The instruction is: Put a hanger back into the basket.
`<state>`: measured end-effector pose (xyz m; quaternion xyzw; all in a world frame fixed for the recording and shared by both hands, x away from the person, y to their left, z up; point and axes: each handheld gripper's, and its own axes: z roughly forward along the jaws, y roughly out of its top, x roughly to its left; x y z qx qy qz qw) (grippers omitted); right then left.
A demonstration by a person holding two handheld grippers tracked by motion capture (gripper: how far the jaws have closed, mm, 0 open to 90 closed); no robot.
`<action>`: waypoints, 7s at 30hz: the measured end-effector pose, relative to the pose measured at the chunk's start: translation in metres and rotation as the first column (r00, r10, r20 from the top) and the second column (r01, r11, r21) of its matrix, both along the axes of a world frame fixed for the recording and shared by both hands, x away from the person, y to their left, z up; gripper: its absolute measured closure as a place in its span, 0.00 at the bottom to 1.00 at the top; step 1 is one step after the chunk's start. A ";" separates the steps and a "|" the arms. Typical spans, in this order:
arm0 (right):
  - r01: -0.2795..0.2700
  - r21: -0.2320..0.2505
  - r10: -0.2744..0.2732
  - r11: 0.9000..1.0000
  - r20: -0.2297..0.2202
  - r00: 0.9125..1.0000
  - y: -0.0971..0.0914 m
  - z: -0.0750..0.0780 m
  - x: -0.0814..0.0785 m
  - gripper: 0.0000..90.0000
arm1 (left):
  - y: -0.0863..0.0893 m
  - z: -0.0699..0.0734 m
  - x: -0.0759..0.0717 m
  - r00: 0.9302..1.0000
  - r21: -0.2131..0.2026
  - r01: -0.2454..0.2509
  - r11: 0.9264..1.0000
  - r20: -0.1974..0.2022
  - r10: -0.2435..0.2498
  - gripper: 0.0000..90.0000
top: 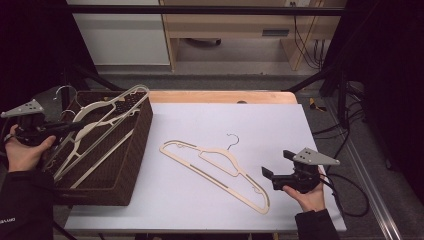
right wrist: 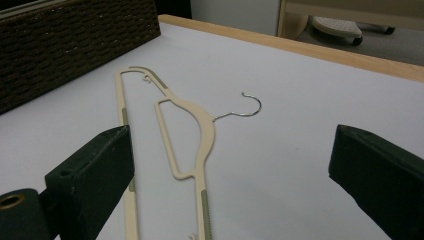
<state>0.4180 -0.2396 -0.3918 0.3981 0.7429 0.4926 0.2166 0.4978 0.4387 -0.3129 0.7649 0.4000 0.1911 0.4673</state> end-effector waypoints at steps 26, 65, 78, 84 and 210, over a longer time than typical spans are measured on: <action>-0.004 -0.002 0.004 1.000 -0.010 1.000 0.002 -0.001 0.000 0.05 | 0.001 -0.038 0.010 0.990 0.059 -0.036 0.998 -0.135 0.044 0.95; -0.007 -0.011 0.007 1.000 -0.005 1.000 0.003 -0.002 0.001 0.05 | -0.111 -0.015 -0.039 0.994 -0.034 0.055 0.998 0.093 -0.052 0.20; -0.024 -0.038 0.023 0.999 -0.029 0.999 0.008 -0.009 0.002 0.05 | -0.178 -0.037 -0.052 0.978 -0.039 0.185 0.982 0.105 -0.180 0.16; -0.033 -0.055 0.031 0.998 -0.044 0.999 0.013 -0.013 0.004 0.06 | -0.194 -0.044 -0.058 0.971 -0.037 0.217 0.976 0.108 -0.212 0.16; -0.174 -0.302 0.093 0.937 -0.263 0.960 0.056 -0.048 0.021 0.88 | -0.353 -0.145 0.072 0.911 0.197 0.378 0.905 -0.250 -0.327 0.38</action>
